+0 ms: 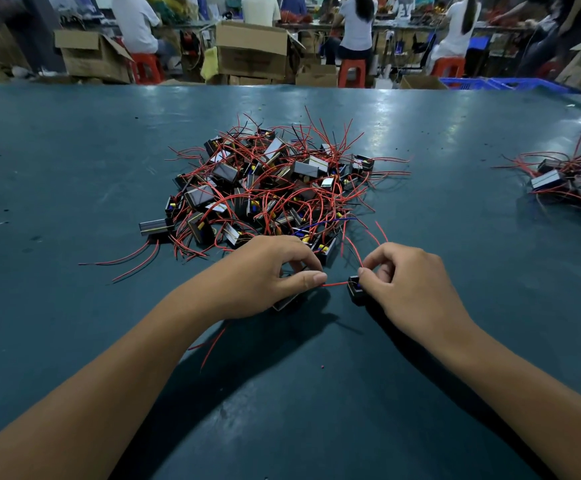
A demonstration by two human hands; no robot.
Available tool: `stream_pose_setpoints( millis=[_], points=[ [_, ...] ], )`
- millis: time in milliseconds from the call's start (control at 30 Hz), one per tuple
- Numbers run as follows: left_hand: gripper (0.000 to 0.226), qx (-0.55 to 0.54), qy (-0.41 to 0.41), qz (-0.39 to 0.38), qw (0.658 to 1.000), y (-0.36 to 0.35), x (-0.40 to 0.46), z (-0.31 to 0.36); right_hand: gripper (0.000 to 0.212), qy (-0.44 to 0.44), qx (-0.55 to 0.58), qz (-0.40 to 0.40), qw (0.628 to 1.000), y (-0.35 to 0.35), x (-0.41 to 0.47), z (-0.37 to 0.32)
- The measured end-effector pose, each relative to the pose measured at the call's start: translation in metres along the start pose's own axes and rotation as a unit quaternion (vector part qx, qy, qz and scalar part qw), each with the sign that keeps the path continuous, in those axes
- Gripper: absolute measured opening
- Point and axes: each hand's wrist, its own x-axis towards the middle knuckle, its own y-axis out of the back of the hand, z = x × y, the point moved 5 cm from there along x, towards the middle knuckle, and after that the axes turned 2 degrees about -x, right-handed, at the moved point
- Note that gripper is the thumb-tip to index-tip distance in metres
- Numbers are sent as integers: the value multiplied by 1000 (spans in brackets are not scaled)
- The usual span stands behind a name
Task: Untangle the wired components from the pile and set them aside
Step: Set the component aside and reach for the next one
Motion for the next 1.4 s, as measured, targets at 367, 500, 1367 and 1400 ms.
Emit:
stream_pose_setpoints(
  millis=[367, 500, 1367, 1400],
  points=[
    [31, -9, 15, 18, 1000, 1, 0, -7, 18, -77, 110, -90, 987, 10, -2, 16],
    [28, -11, 13, 29, 999, 4, -1, -6, 17, -95, 120, -92, 984, 9, -1, 15],
    [19, -20, -45, 63, 997, 7, -6, 23, 21, 78, 44, -15, 996, 29, -20, -19],
    [17, -22, -42, 62, 997, 6, -5, 22, 22, 95, 46, -10, 994, 27, -22, -22]
  ],
)
